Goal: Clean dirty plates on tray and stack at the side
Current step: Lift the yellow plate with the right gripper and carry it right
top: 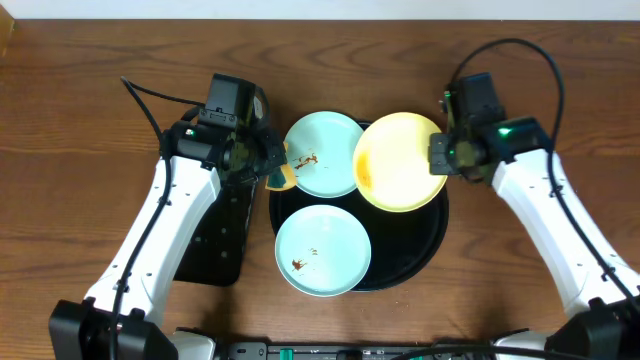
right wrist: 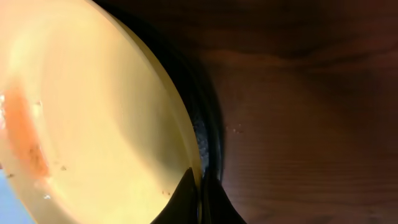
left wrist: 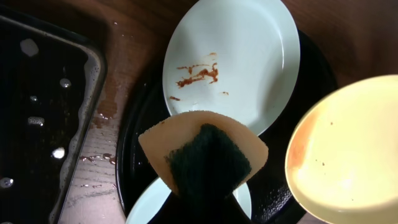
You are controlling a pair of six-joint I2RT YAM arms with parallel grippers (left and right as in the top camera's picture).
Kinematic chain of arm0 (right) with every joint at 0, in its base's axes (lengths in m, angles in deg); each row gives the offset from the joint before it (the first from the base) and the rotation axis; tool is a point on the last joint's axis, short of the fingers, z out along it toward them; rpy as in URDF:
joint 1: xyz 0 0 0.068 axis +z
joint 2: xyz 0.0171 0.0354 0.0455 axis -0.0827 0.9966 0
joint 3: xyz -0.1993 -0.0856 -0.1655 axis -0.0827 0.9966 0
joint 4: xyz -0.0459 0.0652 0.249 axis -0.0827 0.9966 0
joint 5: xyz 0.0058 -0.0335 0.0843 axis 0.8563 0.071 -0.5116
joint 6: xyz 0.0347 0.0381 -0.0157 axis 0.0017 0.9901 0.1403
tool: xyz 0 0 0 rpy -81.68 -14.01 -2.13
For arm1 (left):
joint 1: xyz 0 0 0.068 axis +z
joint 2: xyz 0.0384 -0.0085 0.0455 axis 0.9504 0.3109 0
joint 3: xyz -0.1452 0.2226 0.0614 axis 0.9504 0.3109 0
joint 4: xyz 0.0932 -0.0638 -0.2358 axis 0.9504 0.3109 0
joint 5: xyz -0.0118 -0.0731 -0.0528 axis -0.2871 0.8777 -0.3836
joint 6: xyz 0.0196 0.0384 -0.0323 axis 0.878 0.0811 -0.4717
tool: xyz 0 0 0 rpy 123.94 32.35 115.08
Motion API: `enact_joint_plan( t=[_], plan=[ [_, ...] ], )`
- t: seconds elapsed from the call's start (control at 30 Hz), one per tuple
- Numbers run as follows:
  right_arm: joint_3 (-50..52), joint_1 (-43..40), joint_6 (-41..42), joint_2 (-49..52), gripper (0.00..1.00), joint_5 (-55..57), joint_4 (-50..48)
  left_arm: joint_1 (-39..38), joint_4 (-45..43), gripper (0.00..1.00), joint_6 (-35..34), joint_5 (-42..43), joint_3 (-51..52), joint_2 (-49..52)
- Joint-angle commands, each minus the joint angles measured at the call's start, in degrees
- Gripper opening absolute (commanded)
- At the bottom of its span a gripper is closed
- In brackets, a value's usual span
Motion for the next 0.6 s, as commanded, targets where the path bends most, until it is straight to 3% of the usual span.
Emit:
enact_joint_plan(
  t=[0.0, 0.23, 0.57],
  plan=[
    [-1.11, 2.8, -0.46, 0.28, 0.02, 11.1, 1.4, 0.33, -0.09, 0.07, 1.44, 0.11, -0.11, -0.33],
    [-1.11, 4.33, 1.09, 0.28, 0.02, 22.08, 4.74, 0.33, -0.11, 0.07, 1.44, 0.13, -0.11, -0.33],
    [-2.08, 6.01, -1.16, 0.28, 0.01, 35.89, 1.62, 0.31, -0.98, 0.07, 1.46, 1.05, -0.11, -0.33]
  ],
)
